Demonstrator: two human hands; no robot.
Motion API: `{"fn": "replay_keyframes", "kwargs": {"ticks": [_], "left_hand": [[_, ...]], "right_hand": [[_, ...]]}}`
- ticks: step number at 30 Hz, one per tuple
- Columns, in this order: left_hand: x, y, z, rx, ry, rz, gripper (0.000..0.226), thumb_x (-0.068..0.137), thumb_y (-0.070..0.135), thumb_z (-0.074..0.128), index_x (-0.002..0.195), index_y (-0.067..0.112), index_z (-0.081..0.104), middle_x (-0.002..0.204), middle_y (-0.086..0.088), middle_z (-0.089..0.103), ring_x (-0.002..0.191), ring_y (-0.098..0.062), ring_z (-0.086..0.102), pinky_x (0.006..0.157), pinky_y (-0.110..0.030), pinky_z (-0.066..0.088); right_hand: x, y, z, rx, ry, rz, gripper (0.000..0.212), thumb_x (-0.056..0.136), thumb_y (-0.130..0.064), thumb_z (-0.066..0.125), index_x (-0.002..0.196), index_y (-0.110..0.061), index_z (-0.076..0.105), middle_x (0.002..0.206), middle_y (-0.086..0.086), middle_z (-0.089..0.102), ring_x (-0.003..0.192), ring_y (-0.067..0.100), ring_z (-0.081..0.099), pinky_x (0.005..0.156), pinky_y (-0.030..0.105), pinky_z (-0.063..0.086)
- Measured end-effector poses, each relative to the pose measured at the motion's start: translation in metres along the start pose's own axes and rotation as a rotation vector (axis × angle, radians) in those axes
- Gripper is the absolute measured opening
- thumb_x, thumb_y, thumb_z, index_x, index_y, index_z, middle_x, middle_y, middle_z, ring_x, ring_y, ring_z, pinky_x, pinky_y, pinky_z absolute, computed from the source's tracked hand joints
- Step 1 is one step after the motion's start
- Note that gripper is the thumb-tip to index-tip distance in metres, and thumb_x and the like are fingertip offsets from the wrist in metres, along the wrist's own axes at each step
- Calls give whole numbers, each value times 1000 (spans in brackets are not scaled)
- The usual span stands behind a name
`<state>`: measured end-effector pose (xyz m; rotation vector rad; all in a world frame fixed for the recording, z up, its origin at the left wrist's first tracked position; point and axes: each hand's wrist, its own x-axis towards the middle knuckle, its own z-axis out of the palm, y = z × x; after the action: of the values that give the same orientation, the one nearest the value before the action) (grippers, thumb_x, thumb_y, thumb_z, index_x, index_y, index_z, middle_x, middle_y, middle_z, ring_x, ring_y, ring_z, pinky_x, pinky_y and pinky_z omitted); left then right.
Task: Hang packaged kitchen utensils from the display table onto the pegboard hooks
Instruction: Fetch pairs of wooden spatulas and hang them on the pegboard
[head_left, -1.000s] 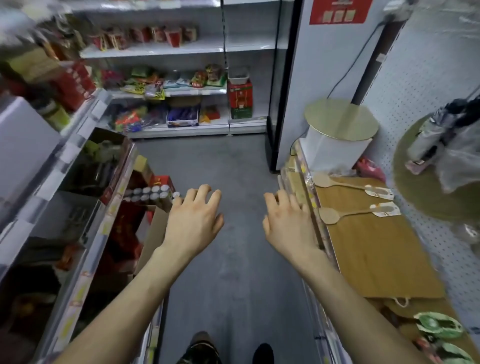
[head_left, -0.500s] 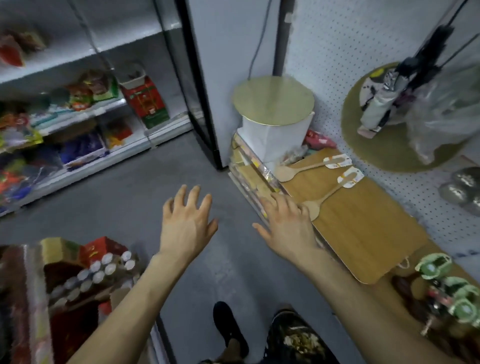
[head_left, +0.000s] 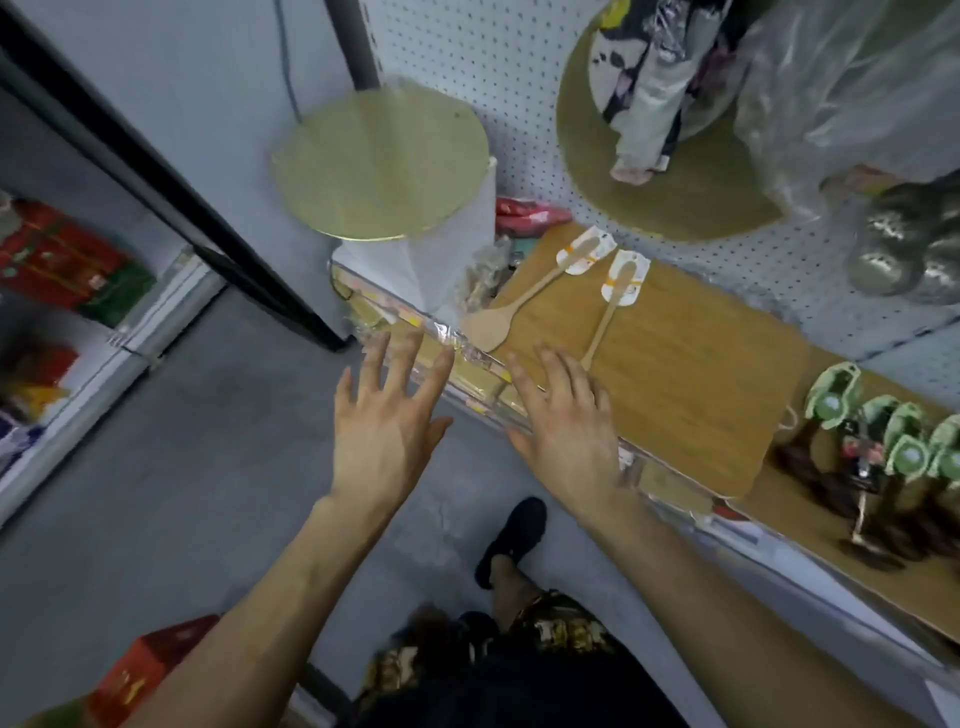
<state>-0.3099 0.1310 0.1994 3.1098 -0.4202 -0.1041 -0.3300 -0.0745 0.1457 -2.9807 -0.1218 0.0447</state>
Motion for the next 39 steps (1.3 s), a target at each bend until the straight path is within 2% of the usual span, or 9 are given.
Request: {"fn": "replay_keyframes", "kwargs": {"ticks": [4, 12, 16, 20, 25, 29, 33, 36, 39], "left_hand": [[57, -3, 22, -5, -26, 130, 73, 92, 35, 80, 158, 24, 50, 168, -9, 40, 156, -38, 35, 112, -61, 44], [204, -9, 114, 22, -175, 415, 70, 97, 38, 73, 160, 29, 43, 170, -5, 35, 155, -36, 34, 108, -59, 49], [289, 4, 176, 64, -233, 537, 68, 103, 40, 64, 162, 34, 32, 172, 0, 23, 156, -33, 28, 106, -57, 53], [362, 20, 234, 99, -250, 653, 69, 108, 35, 54, 166, 35, 18, 172, -1, 17, 157, -33, 25, 109, -57, 52], [423, 41, 278, 114, -324, 691, 70, 108, 18, 53, 168, 31, 18, 172, -9, 20, 154, -38, 26, 112, -59, 49], [439, 53, 288, 167, -252, 701, 72, 104, 14, 54, 167, 32, 24, 169, -9, 30, 148, -39, 36, 114, -61, 43], [438, 57, 293, 61, -268, 668, 77, 93, -5, 60, 161, 23, 38, 159, -9, 41, 138, -40, 45, 103, -57, 55], [438, 59, 289, -45, -309, 642, 76, 91, -9, 60, 159, 21, 44, 156, -9, 40, 134, -39, 50, 104, -56, 55], [430, 57, 283, -91, -336, 640, 82, 94, -7, 60, 165, 24, 36, 156, -9, 39, 130, -40, 54, 102, -56, 56]], "right_hand": [[33, 11, 33, 33, -39, 93, 90, 84, -41, 84, 162, -27, 42, 168, 9, 38, 151, 33, 40, 110, 56, 46], [104, 62, 106, 85, -87, 363, 88, 89, -50, 80, 164, -29, 39, 166, 7, 39, 149, 31, 43, 103, 54, 53], [147, 97, 150, 210, -96, 578, 88, 93, -55, 74, 164, -39, 25, 167, -1, 28, 151, 26, 34, 105, 57, 52], [190, 131, 190, 280, -81, 687, 86, 92, -42, 76, 159, -40, 22, 164, 1, 28, 147, 29, 35, 106, 59, 50], [226, 165, 224, 303, -84, 789, 81, 98, -32, 74, 164, -31, 26, 160, 13, 30, 145, 38, 37, 109, 62, 49], [238, 175, 235, 272, -117, 811, 82, 98, -14, 69, 165, -32, 26, 158, 12, 31, 140, 38, 39, 109, 61, 50], [242, 174, 237, 341, -75, 841, 82, 94, 7, 52, 166, -27, 32, 153, 16, 37, 135, 39, 40, 111, 51, 44], [239, 172, 234, 384, -63, 875, 81, 94, 8, 50, 166, -25, 34, 151, 16, 39, 134, 40, 41, 113, 47, 41], [231, 168, 229, 469, -54, 900, 85, 95, 8, 47, 169, -30, 29, 149, 16, 40, 133, 39, 43, 115, 48, 42]]}}
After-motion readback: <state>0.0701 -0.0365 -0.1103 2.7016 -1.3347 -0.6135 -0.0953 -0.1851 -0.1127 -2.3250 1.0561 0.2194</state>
